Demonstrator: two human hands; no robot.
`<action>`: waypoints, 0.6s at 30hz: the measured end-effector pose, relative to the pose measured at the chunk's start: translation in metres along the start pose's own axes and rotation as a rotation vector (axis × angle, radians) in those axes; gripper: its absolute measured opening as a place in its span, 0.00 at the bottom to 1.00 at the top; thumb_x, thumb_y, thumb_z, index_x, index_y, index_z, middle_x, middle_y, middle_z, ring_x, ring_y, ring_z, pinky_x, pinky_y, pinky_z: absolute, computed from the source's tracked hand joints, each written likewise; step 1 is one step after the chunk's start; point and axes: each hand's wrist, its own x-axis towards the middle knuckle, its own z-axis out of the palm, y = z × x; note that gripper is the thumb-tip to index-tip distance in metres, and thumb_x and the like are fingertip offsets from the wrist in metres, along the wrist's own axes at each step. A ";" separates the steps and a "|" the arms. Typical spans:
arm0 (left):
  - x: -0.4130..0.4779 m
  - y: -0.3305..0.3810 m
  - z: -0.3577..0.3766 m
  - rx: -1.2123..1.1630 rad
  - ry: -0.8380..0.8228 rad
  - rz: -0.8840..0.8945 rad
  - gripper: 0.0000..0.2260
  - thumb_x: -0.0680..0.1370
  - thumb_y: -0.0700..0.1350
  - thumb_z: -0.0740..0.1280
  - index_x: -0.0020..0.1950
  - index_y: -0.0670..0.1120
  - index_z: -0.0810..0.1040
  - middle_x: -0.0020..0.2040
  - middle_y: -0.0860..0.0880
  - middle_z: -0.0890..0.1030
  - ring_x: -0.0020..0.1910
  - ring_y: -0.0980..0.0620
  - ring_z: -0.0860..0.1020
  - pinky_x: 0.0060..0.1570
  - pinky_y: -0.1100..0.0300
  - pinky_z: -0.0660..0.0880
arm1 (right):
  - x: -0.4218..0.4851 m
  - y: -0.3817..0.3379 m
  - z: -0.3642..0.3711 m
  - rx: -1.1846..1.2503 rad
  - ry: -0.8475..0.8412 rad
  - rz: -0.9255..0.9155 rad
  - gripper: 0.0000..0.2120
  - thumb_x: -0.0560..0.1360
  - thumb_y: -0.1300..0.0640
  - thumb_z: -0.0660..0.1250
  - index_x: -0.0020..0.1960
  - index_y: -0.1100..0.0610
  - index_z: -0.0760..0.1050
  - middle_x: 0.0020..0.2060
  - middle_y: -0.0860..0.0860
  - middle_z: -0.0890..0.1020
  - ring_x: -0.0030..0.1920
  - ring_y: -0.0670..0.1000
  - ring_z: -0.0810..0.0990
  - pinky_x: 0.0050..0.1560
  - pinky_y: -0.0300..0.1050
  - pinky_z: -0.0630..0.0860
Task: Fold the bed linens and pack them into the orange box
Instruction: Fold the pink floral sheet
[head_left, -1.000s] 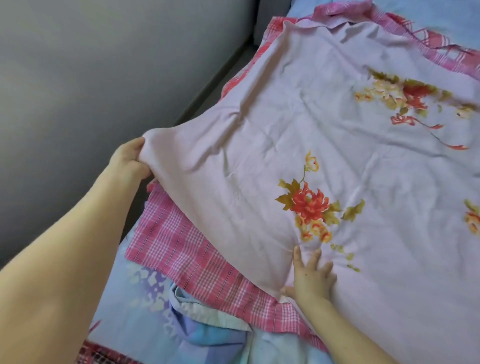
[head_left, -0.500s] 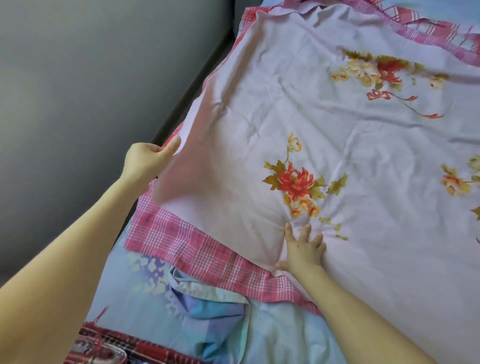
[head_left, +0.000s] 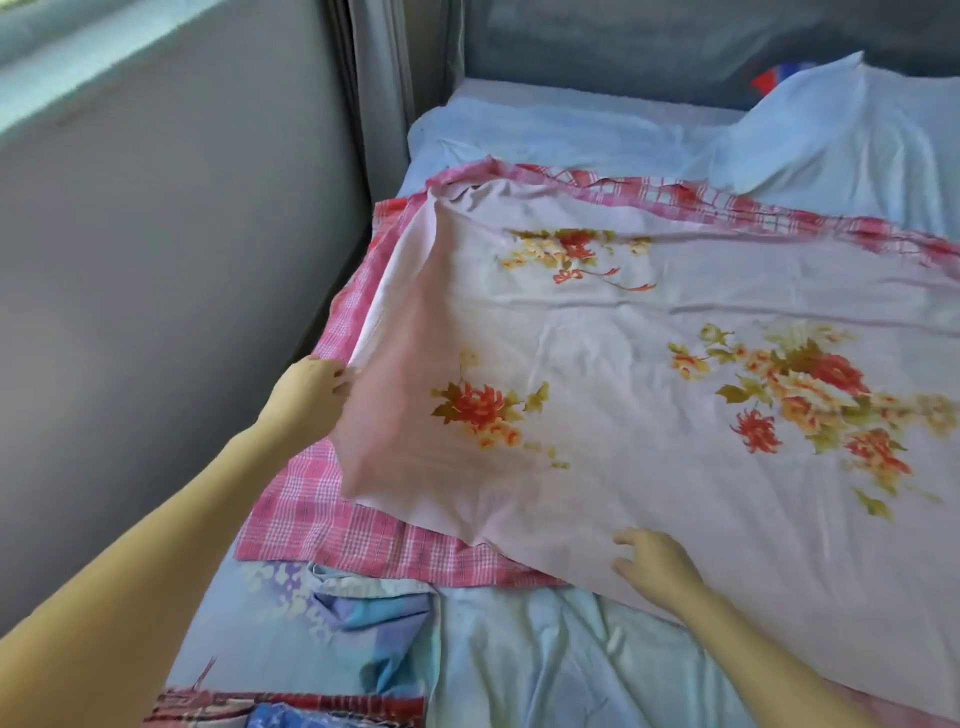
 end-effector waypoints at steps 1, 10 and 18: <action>-0.007 0.017 -0.009 -0.002 0.055 0.026 0.12 0.79 0.38 0.60 0.36 0.37 0.72 0.36 0.41 0.73 0.38 0.43 0.70 0.36 0.55 0.63 | -0.014 0.015 -0.011 0.038 0.033 0.019 0.20 0.75 0.54 0.67 0.65 0.57 0.75 0.64 0.53 0.77 0.64 0.51 0.74 0.61 0.39 0.68; -0.062 0.181 -0.065 -0.033 0.367 0.373 0.11 0.78 0.40 0.65 0.38 0.36 0.71 0.33 0.36 0.77 0.30 0.41 0.71 0.32 0.49 0.71 | -0.160 0.145 -0.061 0.329 0.342 0.194 0.08 0.74 0.60 0.67 0.51 0.61 0.81 0.50 0.56 0.83 0.52 0.55 0.80 0.51 0.44 0.73; -0.127 0.313 -0.040 0.021 0.337 0.536 0.10 0.79 0.38 0.63 0.42 0.32 0.72 0.34 0.30 0.77 0.33 0.31 0.75 0.30 0.49 0.67 | -0.284 0.267 -0.061 0.488 0.447 0.374 0.09 0.73 0.60 0.64 0.34 0.57 0.75 0.34 0.55 0.78 0.40 0.55 0.78 0.36 0.42 0.68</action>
